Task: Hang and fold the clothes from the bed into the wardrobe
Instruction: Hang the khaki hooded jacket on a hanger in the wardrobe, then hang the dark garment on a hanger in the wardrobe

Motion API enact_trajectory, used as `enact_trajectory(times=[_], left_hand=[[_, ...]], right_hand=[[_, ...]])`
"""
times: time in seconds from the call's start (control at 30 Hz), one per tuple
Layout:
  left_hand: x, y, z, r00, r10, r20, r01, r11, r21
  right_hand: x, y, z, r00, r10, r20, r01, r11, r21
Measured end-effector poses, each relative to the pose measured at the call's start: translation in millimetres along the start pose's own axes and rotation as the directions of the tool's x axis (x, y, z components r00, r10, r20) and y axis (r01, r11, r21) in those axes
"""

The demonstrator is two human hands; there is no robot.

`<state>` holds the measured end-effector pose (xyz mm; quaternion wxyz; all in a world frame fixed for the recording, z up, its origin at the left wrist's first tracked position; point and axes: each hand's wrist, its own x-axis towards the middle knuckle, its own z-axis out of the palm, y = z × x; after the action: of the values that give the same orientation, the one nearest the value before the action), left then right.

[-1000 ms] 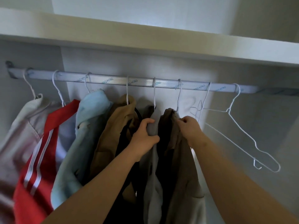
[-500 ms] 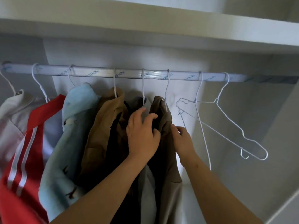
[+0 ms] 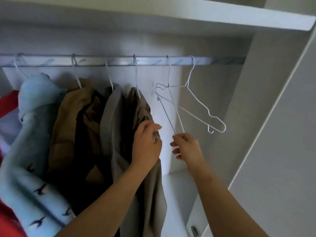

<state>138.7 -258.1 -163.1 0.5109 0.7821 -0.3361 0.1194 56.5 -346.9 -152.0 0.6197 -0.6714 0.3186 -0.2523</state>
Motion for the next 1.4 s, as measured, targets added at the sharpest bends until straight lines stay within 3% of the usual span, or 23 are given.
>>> enact_trajectory(times=[0.1,0.2,0.27,0.43,0.73,0.8,0.93,1.0,1.07,1.13,1.17,1.27,1.4], left_hand=[[-19,3,7,0.982,-0.173,-0.08,0.164,0.98,-0.108],[-13,8,6,0.887,-0.456,0.072,0.46,0.86,-0.221],[-9,11,6,0.844,-0.515,0.151,0.535,0.829,-0.164],[-10,10,15,0.892,-0.406,0.196,0.428,0.9,-0.085],[1,0,17,0.882,-0.281,0.378,0.342,0.934,-0.102],[-5,1,8,0.92,-0.218,0.324,0.27,0.955,-0.124],[-32,21,-4,0.997,-0.005,0.077,0.015,0.991,-0.133],[-45,35,-1,0.996,0.075,0.053,-0.069,0.992,-0.104],[-67,48,21,0.985,0.116,0.127,-0.097,0.985,-0.144],[-95,67,36,0.93,0.103,0.352,0.009,0.953,-0.304],[-111,77,42,0.868,0.103,0.486,0.09,0.929,-0.358],[-171,100,58,0.649,0.159,0.744,0.203,0.906,-0.371],[-274,134,62,0.322,0.189,0.927,0.264,0.923,-0.28]], right_hand=[[-22,21,-11,0.998,0.064,0.018,-0.064,0.998,0.003],[-41,40,-20,0.989,0.141,0.039,-0.141,0.99,0.003],[-51,47,-25,0.985,0.168,0.049,-0.168,0.986,0.004],[-69,48,-25,0.983,0.18,0.022,-0.181,0.983,0.019],[-73,32,-4,0.981,0.152,-0.122,-0.148,0.988,0.041],[-78,34,0,0.974,0.159,-0.162,-0.151,0.987,0.061],[-93,44,-5,0.941,0.185,-0.283,-0.157,0.98,0.121],[-104,50,-15,0.908,0.214,-0.361,-0.171,0.974,0.149],[-118,68,-35,0.852,0.242,-0.464,-0.176,0.967,0.182],[-144,80,-54,0.777,0.276,-0.566,-0.18,0.959,0.22],[-160,86,-62,0.737,0.291,-0.61,-0.177,0.954,0.241],[-215,99,-89,0.61,0.329,-0.72,-0.147,0.941,0.305],[-323,125,-125,0.417,0.389,-0.821,-0.094,0.917,0.387]])
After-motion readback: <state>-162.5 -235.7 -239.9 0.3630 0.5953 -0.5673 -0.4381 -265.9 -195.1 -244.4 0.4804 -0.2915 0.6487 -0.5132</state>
